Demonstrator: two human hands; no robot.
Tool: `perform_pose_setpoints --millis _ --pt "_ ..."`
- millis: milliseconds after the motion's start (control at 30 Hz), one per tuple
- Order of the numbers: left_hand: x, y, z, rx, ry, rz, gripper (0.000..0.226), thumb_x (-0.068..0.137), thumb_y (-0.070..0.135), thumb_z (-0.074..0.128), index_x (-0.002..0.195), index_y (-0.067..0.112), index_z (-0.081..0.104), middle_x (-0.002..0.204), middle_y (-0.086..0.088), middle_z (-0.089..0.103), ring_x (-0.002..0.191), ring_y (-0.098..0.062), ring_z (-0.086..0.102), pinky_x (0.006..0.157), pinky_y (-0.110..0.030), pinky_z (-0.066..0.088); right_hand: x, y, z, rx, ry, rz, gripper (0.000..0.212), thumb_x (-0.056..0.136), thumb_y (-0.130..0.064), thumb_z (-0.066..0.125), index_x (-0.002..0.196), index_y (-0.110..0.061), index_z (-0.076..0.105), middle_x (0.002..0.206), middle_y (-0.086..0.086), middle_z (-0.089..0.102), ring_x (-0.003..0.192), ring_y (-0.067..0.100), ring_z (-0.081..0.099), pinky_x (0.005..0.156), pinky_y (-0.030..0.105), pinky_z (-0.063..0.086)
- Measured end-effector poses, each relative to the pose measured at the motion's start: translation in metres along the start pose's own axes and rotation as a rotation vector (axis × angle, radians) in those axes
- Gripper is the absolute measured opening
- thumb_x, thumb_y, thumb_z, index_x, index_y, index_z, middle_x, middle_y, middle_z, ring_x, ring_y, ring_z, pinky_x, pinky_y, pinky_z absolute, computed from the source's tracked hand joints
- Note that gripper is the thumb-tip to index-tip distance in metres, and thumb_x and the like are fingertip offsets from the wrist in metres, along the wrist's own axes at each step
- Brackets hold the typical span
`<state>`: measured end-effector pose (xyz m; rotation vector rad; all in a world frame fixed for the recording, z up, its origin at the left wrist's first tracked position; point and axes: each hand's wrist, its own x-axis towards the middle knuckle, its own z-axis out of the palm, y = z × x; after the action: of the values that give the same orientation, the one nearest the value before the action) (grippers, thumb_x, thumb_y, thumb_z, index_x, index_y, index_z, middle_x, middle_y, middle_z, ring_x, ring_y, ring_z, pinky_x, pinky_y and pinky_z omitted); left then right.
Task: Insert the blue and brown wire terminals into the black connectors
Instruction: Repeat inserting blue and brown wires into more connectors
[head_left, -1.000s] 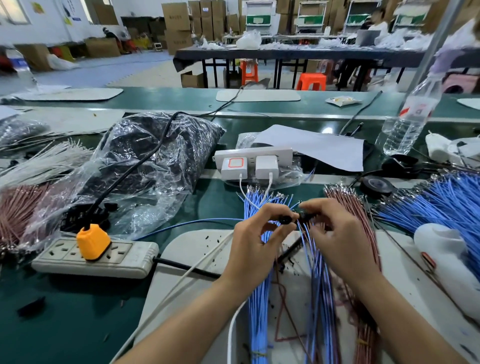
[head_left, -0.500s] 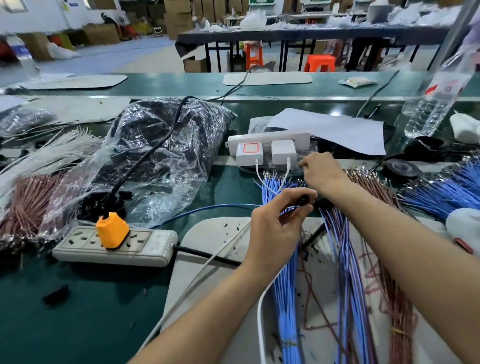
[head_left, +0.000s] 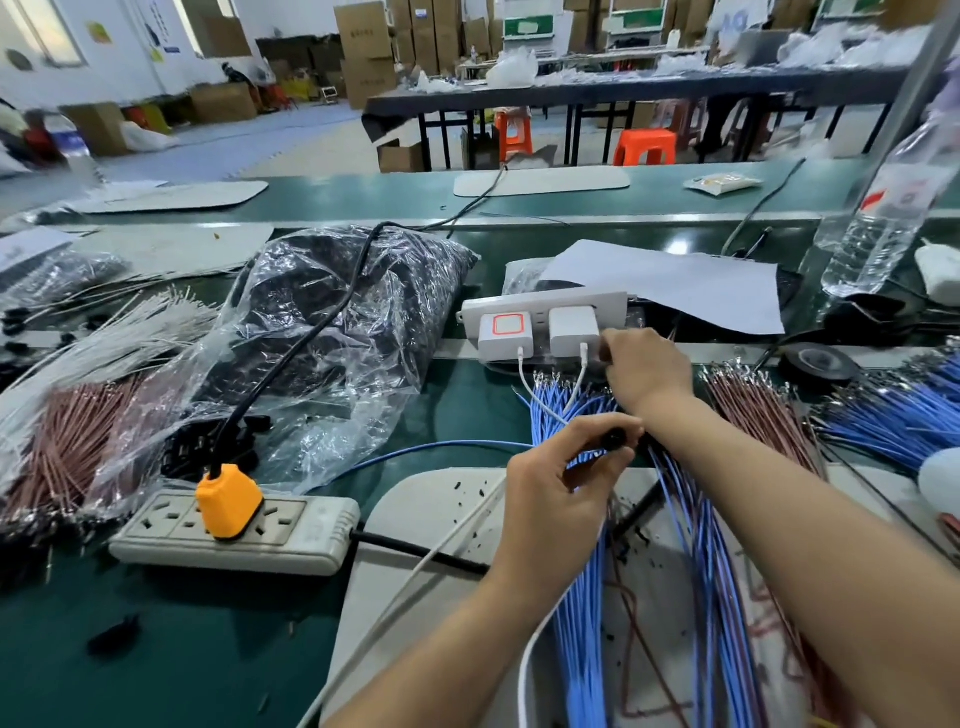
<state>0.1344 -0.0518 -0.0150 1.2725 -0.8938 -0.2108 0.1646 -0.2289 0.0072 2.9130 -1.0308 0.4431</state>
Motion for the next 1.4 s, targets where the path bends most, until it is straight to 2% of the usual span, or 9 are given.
perform_pose_setpoints --millis 100,233,300,433,600,833,1067,1200,1400 --pt "0.000 0.001 0.002 -0.004 -0.013 -0.008 0.023 0.086 -0.004 0.063 0.105 0.008 0.070 0.100 0.001 0.073 0.096 -0.009 0.067 0.086 -0.017 0.050 -0.004 0.000 -0.009 0.060 -0.021 -0.039 0.018 0.091 -0.003 0.051 0.103 -0.010 0.063 0.104 0.016 0.064 0.097 0.034 0.059 0.071 0.036 0.043" --pt "-0.002 0.003 0.002 -0.052 -0.027 0.004 0.024 0.085 -0.005 0.064 0.103 0.010 0.065 0.104 -0.002 0.073 0.103 -0.013 0.067 0.091 -0.020 0.050 -0.020 0.003 -0.028 0.172 0.170 -0.164 0.012 0.087 -0.007 0.057 0.099 -0.005 0.061 0.102 0.014 0.061 0.096 0.032 0.057 0.082 0.039 0.045" --pt "-0.002 0.003 0.003 -0.071 -0.041 -0.007 0.025 0.084 -0.004 0.065 0.097 0.017 0.061 0.105 -0.003 0.073 0.104 -0.014 0.067 0.091 -0.021 0.050 -0.039 0.007 -0.041 0.374 0.269 -0.170 0.011 0.085 -0.003 0.060 0.095 -0.003 0.064 0.098 0.014 0.062 0.088 0.029 0.059 0.080 0.036 0.049" --pt "-0.001 0.002 0.005 -0.016 -0.047 -0.031 0.032 0.082 -0.007 0.066 0.093 0.022 0.062 0.100 0.000 0.074 0.098 -0.012 0.069 0.085 -0.018 0.051 -0.101 0.022 -0.065 0.893 0.260 -0.087 0.015 0.083 -0.002 0.067 0.088 -0.016 0.071 0.084 -0.003 0.070 0.076 0.010 0.066 0.070 0.009 0.048" --pt "-0.002 0.005 0.006 0.069 -0.063 -0.020 0.033 0.082 -0.003 0.069 0.090 0.028 0.062 0.089 0.006 0.072 0.087 -0.011 0.070 0.080 -0.019 0.052 -0.160 0.023 -0.067 1.252 0.200 -0.102 0.024 0.084 0.000 0.065 0.087 -0.023 0.070 0.081 -0.007 0.072 0.070 0.006 0.069 0.068 0.010 0.050" --pt "-0.002 0.009 0.005 0.190 -0.099 -0.020 0.027 0.081 0.006 0.073 0.091 0.030 0.064 0.088 0.009 0.071 0.088 -0.009 0.068 0.080 -0.030 0.054 -0.167 0.026 -0.056 1.216 0.274 -0.064 0.024 0.086 -0.002 0.063 0.089 -0.026 0.069 0.079 -0.007 0.071 0.074 0.008 0.068 0.070 0.012 0.050" --pt "0.000 0.009 0.004 0.289 -0.091 0.017 0.030 0.079 0.010 0.074 0.096 0.034 0.070 0.088 0.022 0.071 0.084 -0.001 0.066 0.079 -0.019 0.047 -0.164 0.032 -0.061 0.785 0.422 -0.273 0.012 0.083 0.000 0.065 0.092 -0.005 0.071 0.084 0.002 0.065 0.078 0.007 0.060 0.075 0.011 0.046" --pt "-0.001 0.012 0.005 0.404 -0.101 0.063 0.032 0.078 0.018 0.076 0.097 0.042 0.068 0.093 0.027 0.070 0.086 0.003 0.064 0.092 -0.033 0.038 -0.163 0.037 -0.064 0.839 0.332 -0.233 0.015 0.084 0.003 0.066 0.090 -0.009 0.071 0.081 -0.003 0.066 0.076 0.008 0.062 0.070 0.011 0.047" --pt "-0.001 0.009 0.004 0.448 -0.150 0.110 0.023 0.077 0.020 0.076 0.100 0.025 0.073 0.095 0.018 0.072 0.085 0.006 0.062 0.095 -0.034 0.034 -0.163 0.039 -0.062 0.895 0.297 -0.115 0.010 0.084 -0.005 0.068 0.083 -0.015 0.068 0.072 -0.011 0.065 0.075 0.001 0.061 0.064 0.005 0.042"
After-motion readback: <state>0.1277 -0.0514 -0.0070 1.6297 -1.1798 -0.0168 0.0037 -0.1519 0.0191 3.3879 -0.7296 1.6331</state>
